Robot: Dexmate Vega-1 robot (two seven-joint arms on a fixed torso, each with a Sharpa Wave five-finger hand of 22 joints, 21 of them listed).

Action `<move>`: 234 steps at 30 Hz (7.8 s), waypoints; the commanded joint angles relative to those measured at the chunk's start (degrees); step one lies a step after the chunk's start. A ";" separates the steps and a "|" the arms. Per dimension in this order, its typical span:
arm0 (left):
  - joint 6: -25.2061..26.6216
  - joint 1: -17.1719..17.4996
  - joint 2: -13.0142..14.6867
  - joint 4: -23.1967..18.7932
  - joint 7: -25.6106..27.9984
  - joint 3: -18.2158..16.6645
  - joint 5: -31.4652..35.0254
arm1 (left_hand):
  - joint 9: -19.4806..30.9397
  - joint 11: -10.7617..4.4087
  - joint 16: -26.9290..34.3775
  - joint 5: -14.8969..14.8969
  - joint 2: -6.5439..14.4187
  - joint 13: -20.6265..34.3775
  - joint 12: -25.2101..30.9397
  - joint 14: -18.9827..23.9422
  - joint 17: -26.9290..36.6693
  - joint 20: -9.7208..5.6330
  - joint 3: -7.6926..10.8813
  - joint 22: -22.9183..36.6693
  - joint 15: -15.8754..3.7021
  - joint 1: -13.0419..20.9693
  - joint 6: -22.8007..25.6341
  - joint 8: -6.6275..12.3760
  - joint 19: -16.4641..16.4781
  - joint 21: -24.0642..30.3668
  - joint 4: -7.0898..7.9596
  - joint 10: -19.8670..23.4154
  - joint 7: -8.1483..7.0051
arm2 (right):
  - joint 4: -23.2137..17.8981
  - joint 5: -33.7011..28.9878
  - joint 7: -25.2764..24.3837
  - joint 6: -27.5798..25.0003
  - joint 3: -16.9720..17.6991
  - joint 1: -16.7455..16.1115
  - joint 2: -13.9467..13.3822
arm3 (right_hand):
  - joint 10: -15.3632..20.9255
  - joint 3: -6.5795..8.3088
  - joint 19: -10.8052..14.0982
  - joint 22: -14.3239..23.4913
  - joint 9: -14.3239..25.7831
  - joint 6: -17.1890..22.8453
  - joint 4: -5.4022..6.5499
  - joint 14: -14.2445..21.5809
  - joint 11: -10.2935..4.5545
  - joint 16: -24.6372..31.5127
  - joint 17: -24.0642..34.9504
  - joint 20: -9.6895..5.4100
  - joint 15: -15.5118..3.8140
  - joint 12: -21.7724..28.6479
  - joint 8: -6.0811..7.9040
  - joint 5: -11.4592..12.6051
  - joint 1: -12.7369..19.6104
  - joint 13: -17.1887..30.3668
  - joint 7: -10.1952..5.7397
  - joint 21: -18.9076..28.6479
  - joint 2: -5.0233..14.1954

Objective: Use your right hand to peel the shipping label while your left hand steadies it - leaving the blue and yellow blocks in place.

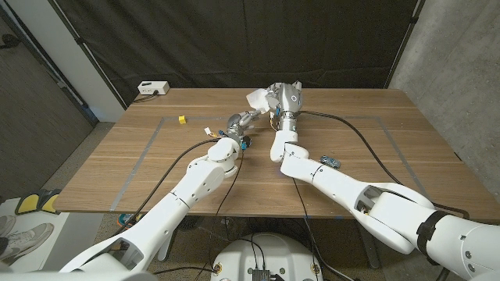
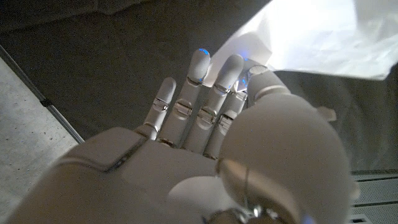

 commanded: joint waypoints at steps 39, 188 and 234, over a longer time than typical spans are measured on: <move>-0.06 0.84 3.66 -3.44 -3.78 -1.11 5.53 | 22.11 0.33 0.81 5.64 -1.41 6.27 0.07 -1.96 4.03 -1.14 8.28 -0.88 -6.25 -2.72 -6.07 15.37 0.44 0.21 4.04 -0.18 0.59 | -11.75 31.80 29.24 29.35 18.37 -11.33 -9.16 | -12.41 4.30 -0.58 -2.25 -1.61 -17.43 -0.31 -3.82 8.26 -13.77 -22.96 0.53 -3.02 -15.12 2.57 -8.96 -21.02 -17.17 5.68 -5.46 7.63; -2.44 -2.93 11.97 -3.71 -22.14 -0.30 6.59 | 20.82 0.05 -1.32 9.74 -4.60 8.25 -0.03 -1.85 5.70 -6.99 14.69 -5.20 -7.39 -6.33 -6.68 19.84 4.56 1.50 2.74 0.14 -0.12 | -29.35 4.93 3.87 10.97 18.01 -19.73 -8.25 | 15.78 -12.95 3.87 -0.83 3.35 17.63 0.27 -1.31 -1.07 21.36 2.27 -8.15 -7.11 8.61 4.38 -4.69 9.34 5.70 1.27 2.75 10.01; -3.42 -2.16 12.96 -3.26 -23.21 -1.55 3.47 | 20.56 -0.05 -2.06 10.91 -4.84 8.95 0.18 -0.87 4.89 -7.90 16.05 -8.93 -7.58 -7.16 -6.96 21.10 5.93 2.74 2.83 0.37 -0.48 | -30.00 12.01 4.59 8.94 19.04 -19.61 -6.92 | 16.98 -15.91 5.45 -0.39 3.15 18.33 0.13 0.03 -0.67 21.04 0.63 -5.38 -7.04 7.32 2.96 -5.08 11.37 4.04 1.94 3.67 11.43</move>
